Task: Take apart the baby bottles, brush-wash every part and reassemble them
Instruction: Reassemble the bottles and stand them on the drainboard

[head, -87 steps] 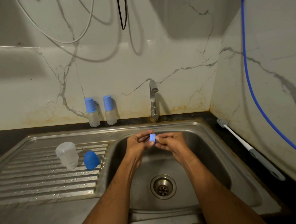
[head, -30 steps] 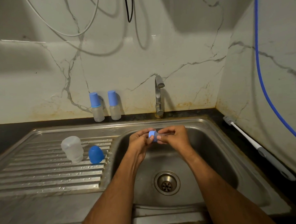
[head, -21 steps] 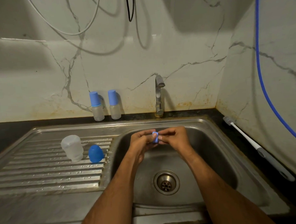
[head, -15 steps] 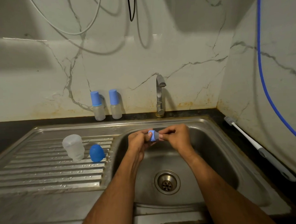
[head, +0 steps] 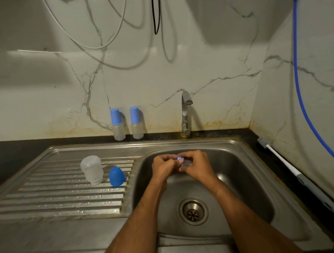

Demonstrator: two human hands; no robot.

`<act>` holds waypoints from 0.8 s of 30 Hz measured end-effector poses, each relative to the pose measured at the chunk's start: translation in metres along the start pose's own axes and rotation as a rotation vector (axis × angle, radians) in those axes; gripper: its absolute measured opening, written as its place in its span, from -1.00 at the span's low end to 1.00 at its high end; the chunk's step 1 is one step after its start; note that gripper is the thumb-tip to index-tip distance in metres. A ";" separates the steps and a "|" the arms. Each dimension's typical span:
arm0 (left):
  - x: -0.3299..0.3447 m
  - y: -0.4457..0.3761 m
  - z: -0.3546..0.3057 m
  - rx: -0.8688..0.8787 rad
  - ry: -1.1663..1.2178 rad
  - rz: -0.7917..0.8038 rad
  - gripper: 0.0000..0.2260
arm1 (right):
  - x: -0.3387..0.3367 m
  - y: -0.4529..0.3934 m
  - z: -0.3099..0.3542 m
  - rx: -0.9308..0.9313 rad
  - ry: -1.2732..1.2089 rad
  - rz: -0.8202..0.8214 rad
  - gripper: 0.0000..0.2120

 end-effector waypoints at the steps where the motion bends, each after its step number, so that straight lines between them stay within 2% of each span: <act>1: -0.001 0.000 -0.001 0.010 -0.035 -0.014 -0.84 | -0.001 0.001 0.001 0.005 0.002 -0.013 -0.54; 5: -0.004 -0.003 -0.025 0.069 -0.140 -0.078 -0.82 | -0.009 -0.006 0.015 0.025 0.014 -0.047 -0.58; 9: -0.024 -0.006 -0.062 0.189 -0.342 -0.100 -0.82 | -0.008 -0.013 0.035 0.007 0.064 -0.030 -0.51; 16: -0.100 0.007 -0.126 0.337 -0.650 -0.279 -0.74 | 0.016 -0.019 0.098 -0.099 0.077 0.008 -0.47; 19: -0.139 0.019 -0.144 0.334 -0.781 -0.339 -0.70 | 0.038 -0.017 0.127 -0.126 0.066 0.045 -0.48; 24: -0.194 0.035 -0.145 0.179 -1.008 -0.361 -0.58 | 0.070 -0.015 0.161 -0.173 0.054 0.084 -0.46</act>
Point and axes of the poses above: each hand's wrist, its own y-axis away from the middle knuckle, its own x-axis out of the palm, z = x × y, the point moved 4 cm from there along -y, towards the middle knuckle, and after that the axes turned 2 degrees about z, right-handed, at the moved point
